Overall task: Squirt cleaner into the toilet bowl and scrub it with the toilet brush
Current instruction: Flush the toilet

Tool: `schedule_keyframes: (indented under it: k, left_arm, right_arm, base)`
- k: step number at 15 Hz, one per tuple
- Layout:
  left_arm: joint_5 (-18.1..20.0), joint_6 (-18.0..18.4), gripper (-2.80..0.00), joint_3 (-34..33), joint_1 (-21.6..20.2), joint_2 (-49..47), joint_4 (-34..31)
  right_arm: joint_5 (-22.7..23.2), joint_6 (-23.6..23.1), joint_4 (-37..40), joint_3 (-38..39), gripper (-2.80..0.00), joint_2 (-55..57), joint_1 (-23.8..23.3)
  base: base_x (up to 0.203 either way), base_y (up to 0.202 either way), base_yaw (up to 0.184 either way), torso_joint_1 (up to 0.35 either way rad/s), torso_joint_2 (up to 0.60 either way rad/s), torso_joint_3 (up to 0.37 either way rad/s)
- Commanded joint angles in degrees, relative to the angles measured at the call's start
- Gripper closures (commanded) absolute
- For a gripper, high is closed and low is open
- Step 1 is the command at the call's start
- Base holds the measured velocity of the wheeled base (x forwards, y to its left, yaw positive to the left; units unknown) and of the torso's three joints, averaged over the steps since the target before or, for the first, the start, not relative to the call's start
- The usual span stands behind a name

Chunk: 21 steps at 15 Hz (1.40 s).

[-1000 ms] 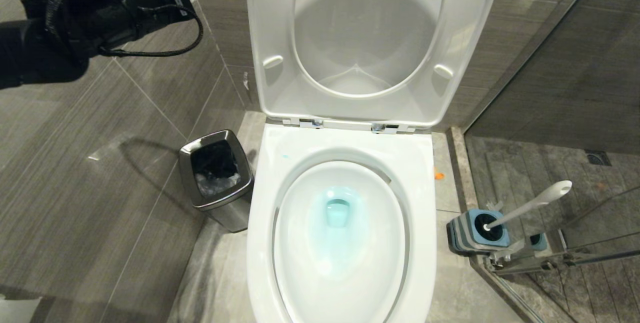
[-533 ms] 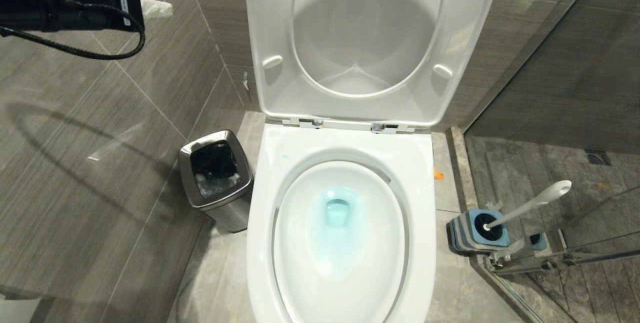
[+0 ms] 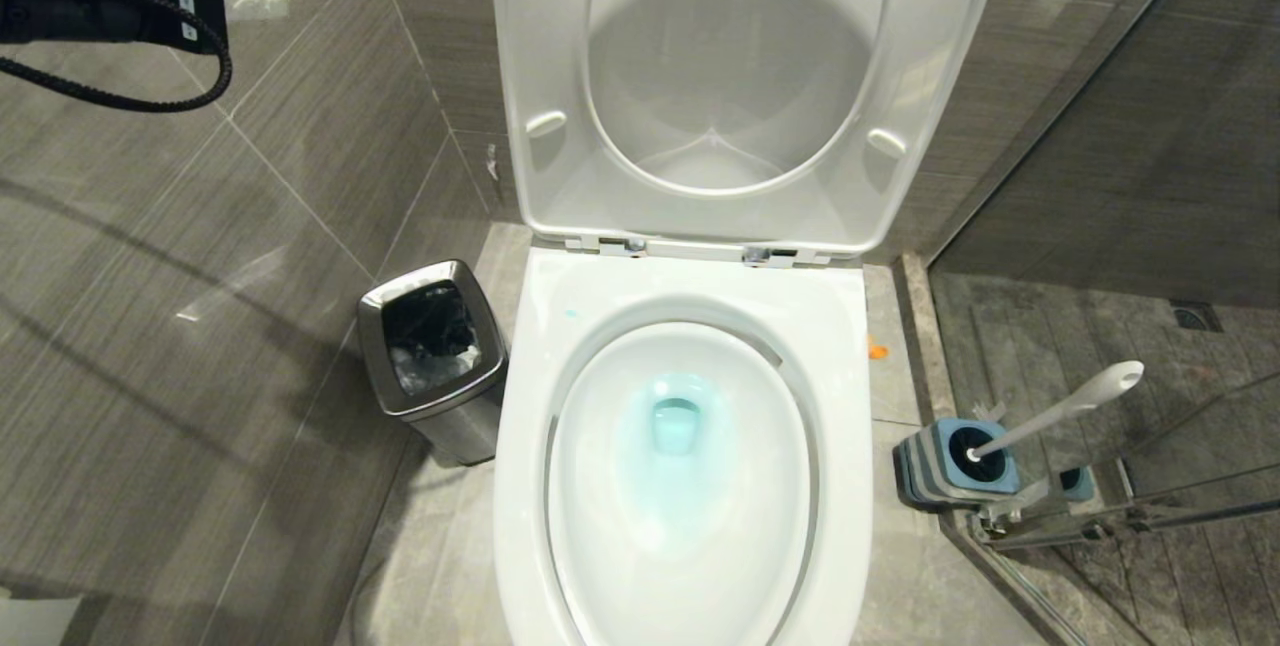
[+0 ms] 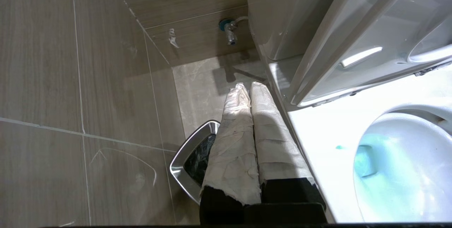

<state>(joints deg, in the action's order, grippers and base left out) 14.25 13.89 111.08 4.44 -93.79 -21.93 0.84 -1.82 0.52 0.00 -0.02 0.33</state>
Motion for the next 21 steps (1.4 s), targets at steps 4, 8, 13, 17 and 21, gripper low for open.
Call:
schedule_keyframes:
  k: [4,8,13,17,21]
  left_arm:
    - [0.0,0.0,0.00,-0.1,0.0,0.5,-0.1]
    - [0.0,0.0,0.00,-0.2,0.0,0.9,-0.2]
    - [0.0,0.0,0.00,-1.5,0.0,1.6,-0.2]
    - [-0.4,1.0,0.00,-1.5,0.1,1.8,-0.4]
    - [-2.6,3.3,0.00,-1.9,0.2,1.5,-0.3]
  right_arm:
    - [0.0,0.0,0.0,0.1,0.00,0.0,0.0]
    - [0.0,0.0,0.0,0.0,0.00,0.0,0.0]
    - [0.0,0.0,0.0,0.1,0.00,0.0,0.0]
    - [0.0,0.0,0.0,0.1,0.00,0.0,0.0]
    - [0.0,0.0,0.0,0.1,0.00,0.0,0.0]
  base:
    - [0.000,0.000,0.000,0.000,0.00,0.000]
    - [0.000,0.000,0.000,0.000,0.00,0.000]
    - [0.000,0.000,0.000,0.000,0.00,0.000]
    - [0.000,0.000,0.000,0.000,0.00,0.000]
    - [0.000,0.000,0.000,0.000,0.00,0.000]
